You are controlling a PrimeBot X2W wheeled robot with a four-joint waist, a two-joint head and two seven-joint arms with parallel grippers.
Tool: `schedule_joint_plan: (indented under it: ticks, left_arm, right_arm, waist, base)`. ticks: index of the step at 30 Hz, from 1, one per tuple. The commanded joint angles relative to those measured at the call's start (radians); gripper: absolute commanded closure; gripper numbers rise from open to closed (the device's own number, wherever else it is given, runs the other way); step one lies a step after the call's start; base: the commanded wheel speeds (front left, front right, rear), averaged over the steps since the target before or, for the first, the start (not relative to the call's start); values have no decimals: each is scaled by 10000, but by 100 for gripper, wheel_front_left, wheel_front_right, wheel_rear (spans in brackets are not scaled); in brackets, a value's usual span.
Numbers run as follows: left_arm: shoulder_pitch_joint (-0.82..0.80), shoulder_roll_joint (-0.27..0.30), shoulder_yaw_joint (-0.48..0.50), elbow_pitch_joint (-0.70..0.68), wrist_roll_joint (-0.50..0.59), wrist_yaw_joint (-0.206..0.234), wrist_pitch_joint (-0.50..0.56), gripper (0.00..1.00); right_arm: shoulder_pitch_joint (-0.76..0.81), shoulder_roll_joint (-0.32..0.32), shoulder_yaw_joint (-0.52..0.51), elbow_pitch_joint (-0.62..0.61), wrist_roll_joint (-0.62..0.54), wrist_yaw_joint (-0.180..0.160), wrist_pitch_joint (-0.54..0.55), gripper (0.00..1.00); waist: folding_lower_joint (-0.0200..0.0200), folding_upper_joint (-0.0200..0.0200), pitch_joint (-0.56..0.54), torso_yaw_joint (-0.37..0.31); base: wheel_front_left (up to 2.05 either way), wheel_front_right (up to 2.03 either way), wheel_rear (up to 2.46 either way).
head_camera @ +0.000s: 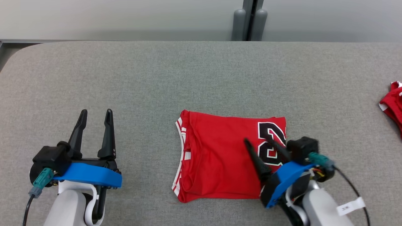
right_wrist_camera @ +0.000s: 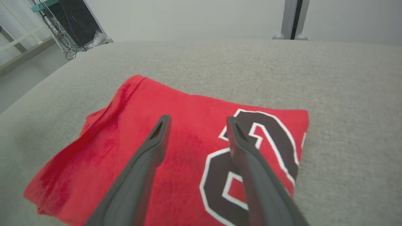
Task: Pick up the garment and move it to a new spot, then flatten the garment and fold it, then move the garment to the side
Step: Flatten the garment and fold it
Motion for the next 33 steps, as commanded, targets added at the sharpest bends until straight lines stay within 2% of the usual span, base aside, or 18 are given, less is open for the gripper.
schedule_joint_plan:
  ticks: [1, 6, 14, 19, 23, 25, 26, 29, 33]
  left_arm:
    - [-165, -5, -5, -49, 25, -12, -43, 0]
    - [-394, -41, -200, -44, 31, -12, -43, 0]
    - [-758, -165, -664, 87, -44, -12, -43, 0]
    - [-787, -212, -696, 149, -54, -12, -43, 0]
    - [-720, -188, -507, 158, -33, -12, -43, 0]
    - [-656, -133, -372, 98, 24, -13, -43, 0]
    - [-601, -128, -278, 67, 43, -13, -43, 0]
    - [-357, -66, 46, -39, 157, -6, -43, 0]
    - [-5, -45, 460, -186, 309, 25, -43, 0]
  right_arm:
    - [13, 101, 458, 21, -197, 6, 151, 100]
    - [-829, 91, 2107, 495, 179, 6, 720, 100]
    - [-2177, 90, 4011, 1788, 964, 6, 2022, 100]
    - [-2639, 95, 4706, 1925, 1989, 6, 1896, 100]
    - [-2969, 87, 4802, 1584, 3119, 6, 1045, 100]
    - [-3062, 78, 4521, 1399, 3484, 6, 382, 41]
    - [-3090, 88, 4356, 1314, 3556, 6, 28, 0]
    - [-3126, 81, 3673, 1209, 2916, 6, -928, 0]
    - [-2338, 82, 2313, 1045, 1639, 6, -1551, 0]
  waist:
    - [0, 0, 102, 50]
    - [0, 0, 288, 293]
    - [0, 0, 493, 937]
    - [0, 0, 562, 1046]
    - [0, 0, 539, 915]
    - [0, 0, 471, 754]
    - [0, 0, 427, 659]
    - [0, 0, 247, 281]
    - [0, 0, -78, -229]
  base:
    - [0, 0, 0]
    - [0, 0, 0]
    - [0, 0, 0]
    - [0, 0, 0]
    - [0, 0, 0]
    - [0, 0, 0]
    - [0, 0, 0]
    - [0, 0, 0]
    - [0, 0, 0]
